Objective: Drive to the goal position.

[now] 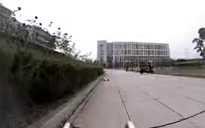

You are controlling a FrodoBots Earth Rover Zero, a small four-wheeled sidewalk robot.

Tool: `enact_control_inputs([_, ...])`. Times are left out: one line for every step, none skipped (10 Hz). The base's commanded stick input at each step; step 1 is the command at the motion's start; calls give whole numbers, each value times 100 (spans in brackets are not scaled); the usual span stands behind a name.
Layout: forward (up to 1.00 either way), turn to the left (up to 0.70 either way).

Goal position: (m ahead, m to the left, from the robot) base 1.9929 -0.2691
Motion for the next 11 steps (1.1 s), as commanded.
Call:
enact_control_inputs([45, 0])
enact_control_inputs([45, 0])
enact_control_inputs([45, 0])
enact_control_inputs([45, -7])
enact_control_inputs([45, -27])
enact_control_inputs([45, -27])
enact_control_inputs([45, -27])
enact_control_inputs([45, -27])
enact_control_inputs([45, -27])
enact_control_inputs([45, -27])
enact_control_inputs([45, -27])
